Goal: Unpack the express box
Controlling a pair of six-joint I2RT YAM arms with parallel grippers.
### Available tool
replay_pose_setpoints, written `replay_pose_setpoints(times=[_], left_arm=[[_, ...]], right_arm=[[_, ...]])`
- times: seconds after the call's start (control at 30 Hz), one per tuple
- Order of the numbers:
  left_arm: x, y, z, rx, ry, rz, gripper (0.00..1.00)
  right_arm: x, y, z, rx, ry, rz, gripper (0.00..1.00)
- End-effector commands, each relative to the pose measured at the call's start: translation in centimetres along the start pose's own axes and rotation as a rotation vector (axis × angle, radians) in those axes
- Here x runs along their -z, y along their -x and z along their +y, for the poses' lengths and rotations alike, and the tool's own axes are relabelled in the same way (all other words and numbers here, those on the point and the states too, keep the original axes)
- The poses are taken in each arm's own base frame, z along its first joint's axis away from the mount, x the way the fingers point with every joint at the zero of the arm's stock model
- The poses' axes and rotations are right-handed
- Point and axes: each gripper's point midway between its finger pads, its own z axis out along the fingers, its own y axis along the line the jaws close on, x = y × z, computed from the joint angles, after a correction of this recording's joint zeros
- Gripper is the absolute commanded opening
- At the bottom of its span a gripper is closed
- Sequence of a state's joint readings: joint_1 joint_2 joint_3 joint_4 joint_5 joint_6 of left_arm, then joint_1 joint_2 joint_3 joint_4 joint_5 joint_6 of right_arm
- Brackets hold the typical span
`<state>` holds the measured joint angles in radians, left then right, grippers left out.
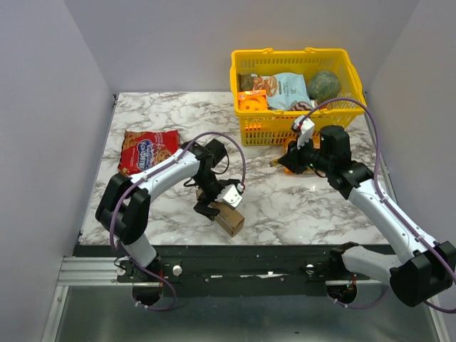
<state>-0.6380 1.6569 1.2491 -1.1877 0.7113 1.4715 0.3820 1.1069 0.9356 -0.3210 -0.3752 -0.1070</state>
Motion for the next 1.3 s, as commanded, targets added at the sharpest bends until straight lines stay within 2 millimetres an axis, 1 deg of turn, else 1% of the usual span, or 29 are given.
replay_pose_setpoints(times=[0.0,0.07,0.17,0.2,0.23,0.3,0.33,0.4,0.47,0.5,0.57,0.6,0.63,0.67,0.7,0.73,0.8,0.83,0.87,0.9,0.93,0.97,1.0,1.03,1.07,1.13,1.2,1.23,1.27], left_arm=[[-0.7,-1.3,1.2,-0.023,0.053,0.040,0.99],[-1.0,-1.6,1.4,-0.032,0.071,0.043,0.99],[-0.9,-1.6,2.4,0.010,0.123,0.044,0.91],[-0.8,-1.5,2.7,0.030,0.139,0.044,0.85],[-0.7,-1.5,3.2,0.083,0.170,0.040,0.81],[-0.5,-1.4,3.5,0.109,0.194,0.041,0.72],[-0.4,-1.3,3.6,0.124,0.204,0.036,0.69],[-0.3,-0.8,3.5,0.127,0.227,0.011,0.68],[-0.5,-0.7,2.8,0.147,0.219,-0.005,0.67],[-0.5,-0.6,3.1,0.154,0.238,-0.013,0.65],[-0.3,-0.8,3.5,0.198,0.293,-0.015,0.62],[0.1,-0.5,4.8,0.237,0.364,-0.033,0.61],[0.6,-1.1,5.4,0.270,0.421,-0.009,0.61],[0.9,-1.6,5.7,0.303,0.473,0.000,0.61],[1.5,-1.3,7.1,0.368,0.563,-0.031,0.61],[2.2,-2.3,7.8,0.420,0.633,0.007,0.61],[3.1,-2.5,8.9,0.511,0.715,0.000,0.60],[3.3,-2.5,9.4,0.581,0.747,-0.024,0.60],[3.7,-2.8,9.9,0.630,0.784,-0.019,0.60],[3.8,-2.8,10.1,0.667,0.801,-0.029,0.61],[3.8,-2.8,10.4,0.722,0.817,-0.052,0.61],[4.0,-2.9,10.6,0.749,0.837,-0.052,0.61],[4.1,-2.8,10.7,0.765,0.846,-0.064,0.61],[3.9,-2.9,10.7,0.780,0.846,-0.069,0.60],[3.6,-3.1,10.6,0.797,0.840,-0.069,0.60],[3.2,-3.3,10.2,0.821,0.823,-0.065,0.60],[2.5,-3.6,9.7,0.855,0.797,-0.059,0.60],[2.2,-3.8,9.5,0.862,0.788,-0.059,0.60],[1.9,-4.0,9.1,0.869,0.781,-0.057,0.59]], right_arm=[[0.2,-0.4,0.0,0.009,0.007,0.011,0.00],[0.0,-0.2,-0.2,0.013,0.005,0.014,0.00],[-0.3,0.1,-0.2,0.028,0.017,0.021,0.00],[-0.4,0.2,-0.2,0.033,0.021,0.020,0.00],[-0.5,0.3,-0.3,0.038,0.023,0.020,0.00],[-0.8,0.7,-0.4,0.049,0.028,0.019,0.00],[-0.8,0.8,-0.4,0.055,0.032,0.016,0.00],[-1.2,1.0,-0.5,0.060,0.035,0.019,0.01],[-1.4,1.1,-0.5,0.064,0.040,0.020,0.00],[-1.7,1.0,-0.6,0.063,0.042,0.025,0.00],[-1.9,1.5,-0.6,0.077,0.051,0.018,0.00],[-1.9,1.8,-0.5,0.084,0.058,0.014,0.00],[-2.0,2.5,-0.5,0.092,0.067,0.004,0.00],[-2.0,2.7,-0.3,0.085,0.077,0.007,0.00],[-2.0,2.9,-0.4,0.069,0.066,0.015,0.01],[-2.3,3.0,-0.6,0.043,0.050,0.031,0.00],[-2.1,3.7,-1.8,-0.012,-0.051,0.041,0.00],[-2.1,4.0,-1.5,-0.009,-0.076,0.042,0.00],[-1.8,4.6,-2.3,-0.025,-0.154,0.040,0.00],[-1.7,4.9,-2.3,-0.031,-0.179,0.039,0.00],[-1.9,5.1,-1.1,-0.021,-0.174,0.044,0.00],[-1.7,5.0,-1.2,-0.022,-0.228,0.059,0.00],[-1.8,5.3,-0.8,-0.012,-0.241,0.060,0.00],[-2.1,5.3,0.9,0.006,-0.216,0.062,0.01],[-2.3,4.9,1.4,0.012,-0.215,0.082,0.00],[-3.3,3.8,2.3,-0.062,-0.215,0.120,0.00],[-3.9,2.9,2.4,-0.112,-0.228,0.141,0.00],[-4.4,1.9,2.4,-0.112,-0.230,0.161,0.00],[-4.7,2.0,2.2,-0.112,-0.237,0.150,0.00]])
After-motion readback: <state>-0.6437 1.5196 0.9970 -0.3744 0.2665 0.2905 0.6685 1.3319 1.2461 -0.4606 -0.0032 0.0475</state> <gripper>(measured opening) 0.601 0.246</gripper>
